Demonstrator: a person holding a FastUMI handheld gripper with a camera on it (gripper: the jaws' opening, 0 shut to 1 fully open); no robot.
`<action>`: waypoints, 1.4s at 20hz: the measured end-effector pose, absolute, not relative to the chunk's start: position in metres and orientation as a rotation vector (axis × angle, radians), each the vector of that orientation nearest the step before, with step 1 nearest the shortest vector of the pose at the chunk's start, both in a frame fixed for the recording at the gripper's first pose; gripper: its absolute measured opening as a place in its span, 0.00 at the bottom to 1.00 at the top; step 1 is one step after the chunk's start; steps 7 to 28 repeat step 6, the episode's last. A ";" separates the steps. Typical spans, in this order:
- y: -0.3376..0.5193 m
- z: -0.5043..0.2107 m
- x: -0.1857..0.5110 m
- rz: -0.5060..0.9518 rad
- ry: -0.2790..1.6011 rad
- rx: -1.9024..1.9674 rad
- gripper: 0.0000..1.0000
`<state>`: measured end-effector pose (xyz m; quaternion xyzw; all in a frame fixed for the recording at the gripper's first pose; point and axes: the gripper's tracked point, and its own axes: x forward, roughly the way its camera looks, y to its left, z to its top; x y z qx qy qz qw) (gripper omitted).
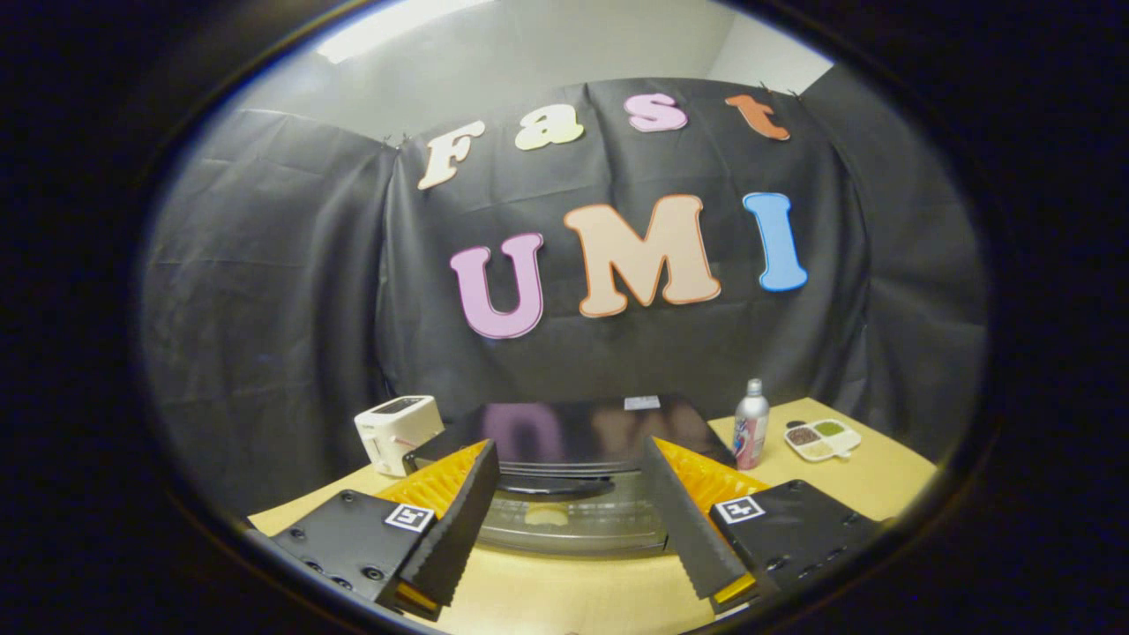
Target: Open the toaster oven, put the food inside, and close the toaster oven door.
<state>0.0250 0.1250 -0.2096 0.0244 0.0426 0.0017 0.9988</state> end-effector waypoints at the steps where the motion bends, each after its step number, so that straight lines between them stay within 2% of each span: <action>1: 0.124 -0.205 0.022 0.011 0.087 0.036 1.00; 5: 0.125 -0.195 0.014 0.050 0.109 0.032 1.00; 28: 0.121 -0.190 0.012 0.043 0.099 0.024 1.00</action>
